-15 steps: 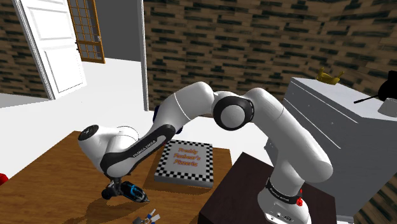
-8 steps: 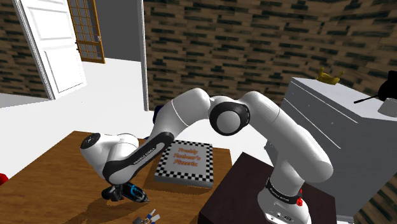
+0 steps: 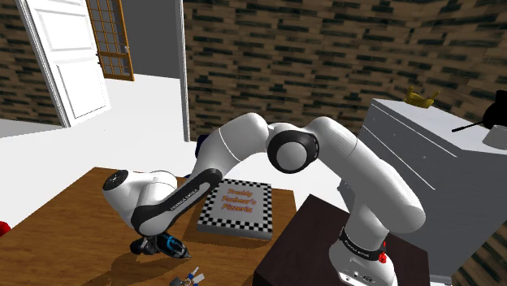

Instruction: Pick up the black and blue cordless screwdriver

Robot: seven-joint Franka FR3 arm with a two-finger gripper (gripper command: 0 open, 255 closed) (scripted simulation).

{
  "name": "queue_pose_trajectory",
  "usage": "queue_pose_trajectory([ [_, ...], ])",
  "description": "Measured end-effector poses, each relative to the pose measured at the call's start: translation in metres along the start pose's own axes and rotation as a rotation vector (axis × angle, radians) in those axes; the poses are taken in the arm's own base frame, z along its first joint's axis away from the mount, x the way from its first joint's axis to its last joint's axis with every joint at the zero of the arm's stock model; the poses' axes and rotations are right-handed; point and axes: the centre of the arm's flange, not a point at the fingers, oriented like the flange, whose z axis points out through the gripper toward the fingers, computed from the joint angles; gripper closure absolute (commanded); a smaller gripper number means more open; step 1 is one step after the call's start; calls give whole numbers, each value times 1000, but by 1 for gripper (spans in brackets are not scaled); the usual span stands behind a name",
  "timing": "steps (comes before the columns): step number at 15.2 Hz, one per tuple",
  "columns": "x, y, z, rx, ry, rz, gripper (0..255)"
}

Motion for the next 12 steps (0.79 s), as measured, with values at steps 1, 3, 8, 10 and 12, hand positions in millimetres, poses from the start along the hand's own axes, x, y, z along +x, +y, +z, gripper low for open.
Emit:
queue_pose_trajectory([
  [1,0,0,0,0,0,0,255],
  [3,0,0,-2,0,-1,0,255],
  [8,-4,4,-24,0,-2,-1,255],
  [10,-7,7,-33,0,-2,-1,255],
  [12,-7,9,-44,0,-1,-1,255],
])
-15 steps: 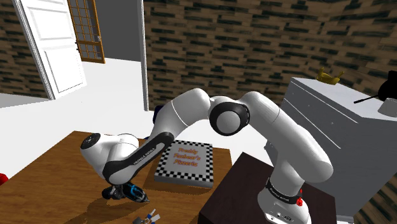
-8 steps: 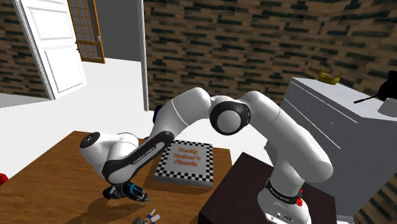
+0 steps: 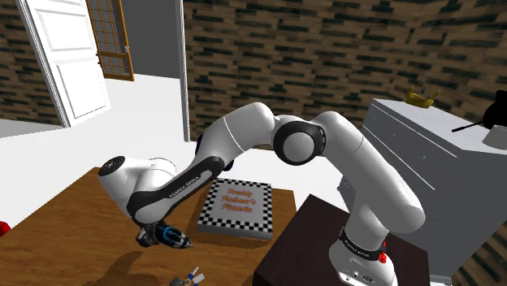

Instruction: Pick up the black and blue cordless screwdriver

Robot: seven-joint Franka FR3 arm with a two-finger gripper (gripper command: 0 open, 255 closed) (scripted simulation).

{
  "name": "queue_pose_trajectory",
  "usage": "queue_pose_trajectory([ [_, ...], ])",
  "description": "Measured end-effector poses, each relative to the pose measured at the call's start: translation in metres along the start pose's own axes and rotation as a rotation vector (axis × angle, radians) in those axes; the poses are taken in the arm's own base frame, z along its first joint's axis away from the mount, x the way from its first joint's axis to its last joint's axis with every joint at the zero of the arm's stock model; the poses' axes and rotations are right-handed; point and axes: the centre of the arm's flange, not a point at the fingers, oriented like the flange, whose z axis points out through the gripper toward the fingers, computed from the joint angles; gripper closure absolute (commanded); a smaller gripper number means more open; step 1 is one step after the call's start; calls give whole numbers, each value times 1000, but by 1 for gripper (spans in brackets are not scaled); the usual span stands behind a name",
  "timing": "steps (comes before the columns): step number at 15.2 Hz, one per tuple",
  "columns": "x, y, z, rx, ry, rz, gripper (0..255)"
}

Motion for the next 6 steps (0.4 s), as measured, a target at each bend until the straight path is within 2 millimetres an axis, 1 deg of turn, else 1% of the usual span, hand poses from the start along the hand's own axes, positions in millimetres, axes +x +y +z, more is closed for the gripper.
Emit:
queue_pose_trajectory([
  [4,-4,3,-22,0,0,0,255],
  [6,-6,4,-29,0,0,0,255],
])
